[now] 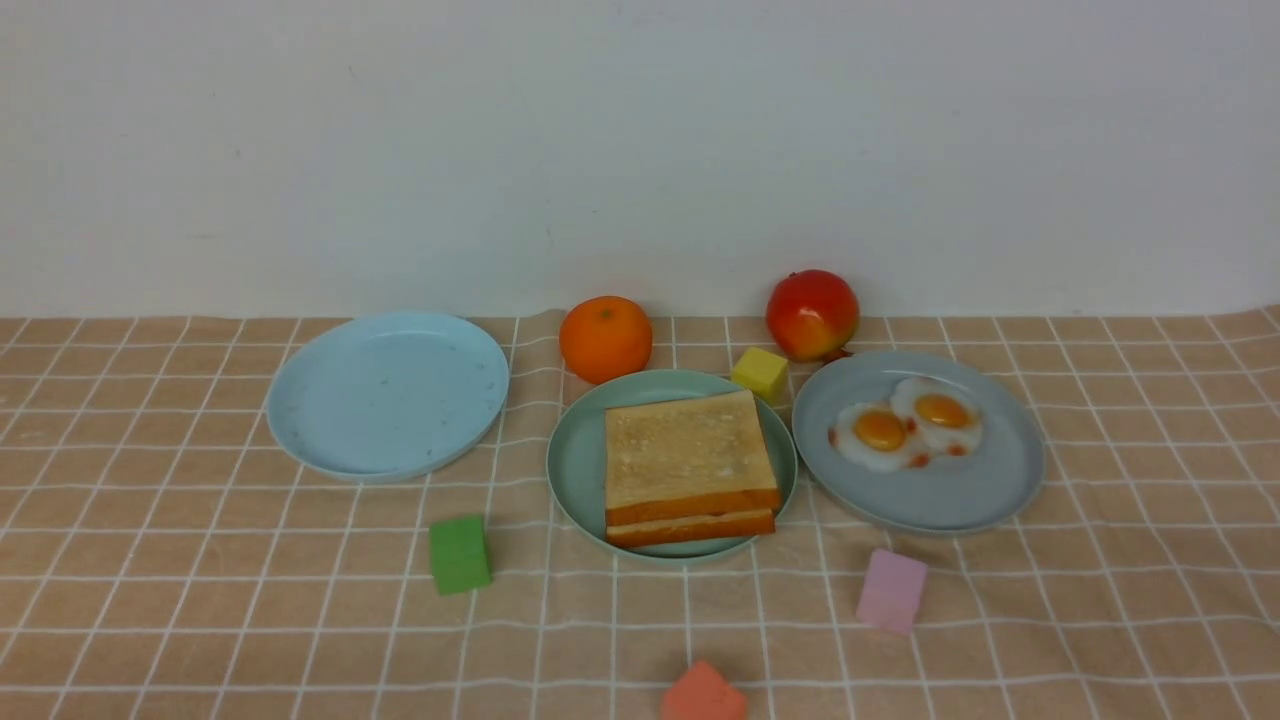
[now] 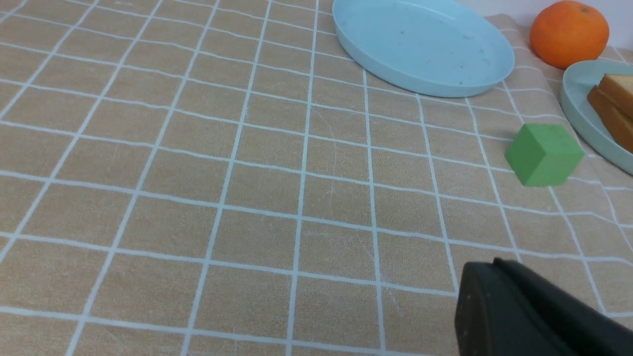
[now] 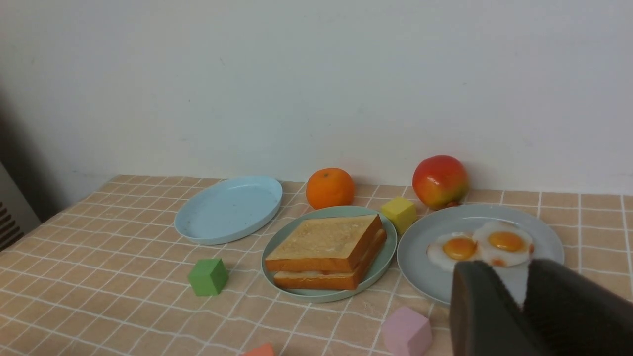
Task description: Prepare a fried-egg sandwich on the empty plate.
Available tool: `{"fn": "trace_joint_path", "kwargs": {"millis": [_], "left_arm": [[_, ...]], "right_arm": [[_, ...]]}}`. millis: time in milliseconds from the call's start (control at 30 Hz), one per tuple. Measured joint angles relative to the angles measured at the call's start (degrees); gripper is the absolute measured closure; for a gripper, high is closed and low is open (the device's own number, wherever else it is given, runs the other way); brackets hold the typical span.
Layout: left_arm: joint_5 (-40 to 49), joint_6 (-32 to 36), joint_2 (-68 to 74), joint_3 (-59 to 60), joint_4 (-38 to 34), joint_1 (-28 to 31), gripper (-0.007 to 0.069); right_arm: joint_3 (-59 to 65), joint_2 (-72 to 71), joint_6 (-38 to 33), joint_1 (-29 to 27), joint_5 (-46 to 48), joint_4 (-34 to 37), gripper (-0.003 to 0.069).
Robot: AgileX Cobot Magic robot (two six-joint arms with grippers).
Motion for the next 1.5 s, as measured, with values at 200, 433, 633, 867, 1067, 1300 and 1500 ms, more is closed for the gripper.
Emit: {"fn": "trace_joint_path", "kwargs": {"millis": [200,433,633,867,1067,1300,1500], "left_arm": [[0.00,0.00,0.00,0.00,0.04,0.00,0.0624],[0.00,0.00,0.00,0.00,0.06,0.00,0.0624],[0.00,0.00,0.00,0.00,0.06,0.00,0.0620],[0.00,0.00,0.00,0.00,0.11,0.00,0.0613],[0.00,0.00,0.00,0.00,0.11,0.00,0.0610],[0.00,0.00,0.00,0.00,0.11,0.00,0.0610],[0.00,0.00,0.00,0.00,0.11,0.00,0.0606]], "right_arm": [[0.00,0.00,0.00,0.00,0.00,-0.14,0.0488],[0.00,0.00,0.00,0.00,0.00,-0.14,0.0477],[0.00,0.00,0.00,0.00,0.00,-0.14,0.0471],[0.00,0.00,0.00,0.00,0.00,-0.14,0.0469],[0.00,0.00,0.00,0.00,0.00,-0.14,0.0463],[0.00,0.00,0.00,0.00,0.00,-0.14,0.0453],[0.00,0.00,0.00,0.00,0.00,-0.14,0.0444]]}}
